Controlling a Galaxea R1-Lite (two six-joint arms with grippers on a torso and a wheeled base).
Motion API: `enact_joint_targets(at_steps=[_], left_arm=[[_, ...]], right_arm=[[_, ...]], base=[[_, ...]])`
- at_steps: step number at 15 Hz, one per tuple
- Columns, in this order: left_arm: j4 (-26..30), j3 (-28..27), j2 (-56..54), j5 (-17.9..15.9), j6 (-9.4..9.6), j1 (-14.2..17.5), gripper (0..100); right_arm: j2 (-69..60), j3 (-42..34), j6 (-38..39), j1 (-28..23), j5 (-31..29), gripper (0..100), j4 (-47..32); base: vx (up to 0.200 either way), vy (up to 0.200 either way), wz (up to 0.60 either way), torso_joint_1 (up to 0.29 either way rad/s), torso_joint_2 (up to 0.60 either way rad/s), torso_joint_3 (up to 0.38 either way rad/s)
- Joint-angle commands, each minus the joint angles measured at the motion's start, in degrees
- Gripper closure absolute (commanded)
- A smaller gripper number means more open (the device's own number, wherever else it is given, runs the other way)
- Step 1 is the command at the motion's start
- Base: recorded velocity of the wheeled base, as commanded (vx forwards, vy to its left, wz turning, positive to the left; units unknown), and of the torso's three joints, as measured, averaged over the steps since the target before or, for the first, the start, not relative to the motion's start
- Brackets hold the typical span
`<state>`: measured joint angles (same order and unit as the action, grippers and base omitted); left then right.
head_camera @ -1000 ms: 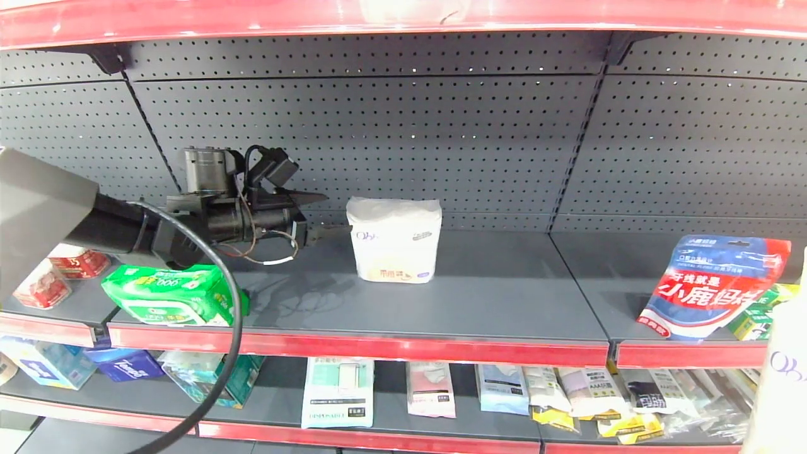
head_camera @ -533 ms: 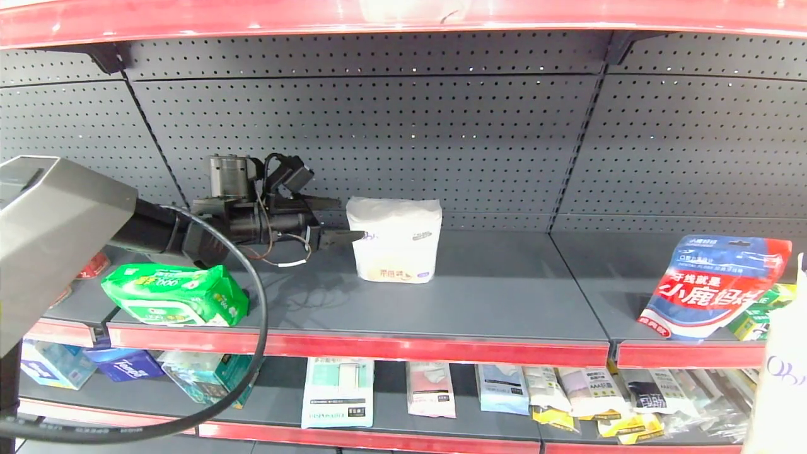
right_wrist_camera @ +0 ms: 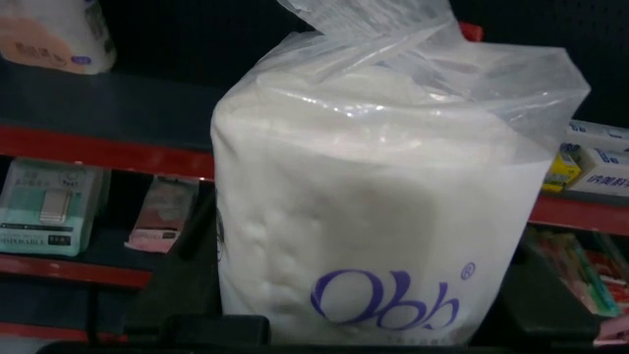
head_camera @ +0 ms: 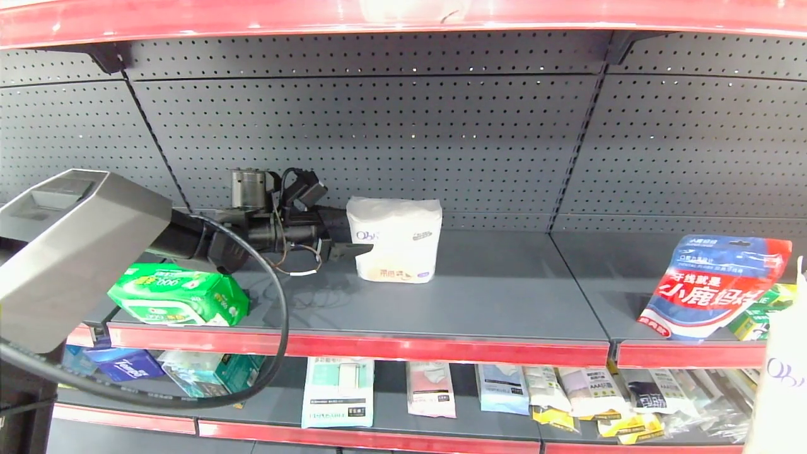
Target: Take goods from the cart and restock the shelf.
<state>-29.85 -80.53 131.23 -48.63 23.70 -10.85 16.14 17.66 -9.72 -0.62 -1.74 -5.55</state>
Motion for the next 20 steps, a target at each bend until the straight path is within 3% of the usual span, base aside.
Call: enact_joint_targets(at_steps=[1,10,20], left_arm=[[0.0,-2.3,2.1,-0.2,0.03,-0.2,0],[2.1,-12.5,7.6,-1.3,-0.06,-2.2,0],[4.2,-13.1,8.0,-1.1,0.03,-3.6,0]], right_arm=[[-0.4,-0.3,0.0,-0.1,-0.1,100,0.0],[-0.3,-0.4,-0.6,-0.1,-0.9,100,0.0],[0.0,-0.3,-1.0,-0.1,-1.0,100,0.0]], base=[[0.000,0.000,0.00,0.000,0.00,0.000],[0.000,0.000,0.00,0.000,0.00,0.000],[0.000,0.000,0.00,0.000,0.00,0.000]])
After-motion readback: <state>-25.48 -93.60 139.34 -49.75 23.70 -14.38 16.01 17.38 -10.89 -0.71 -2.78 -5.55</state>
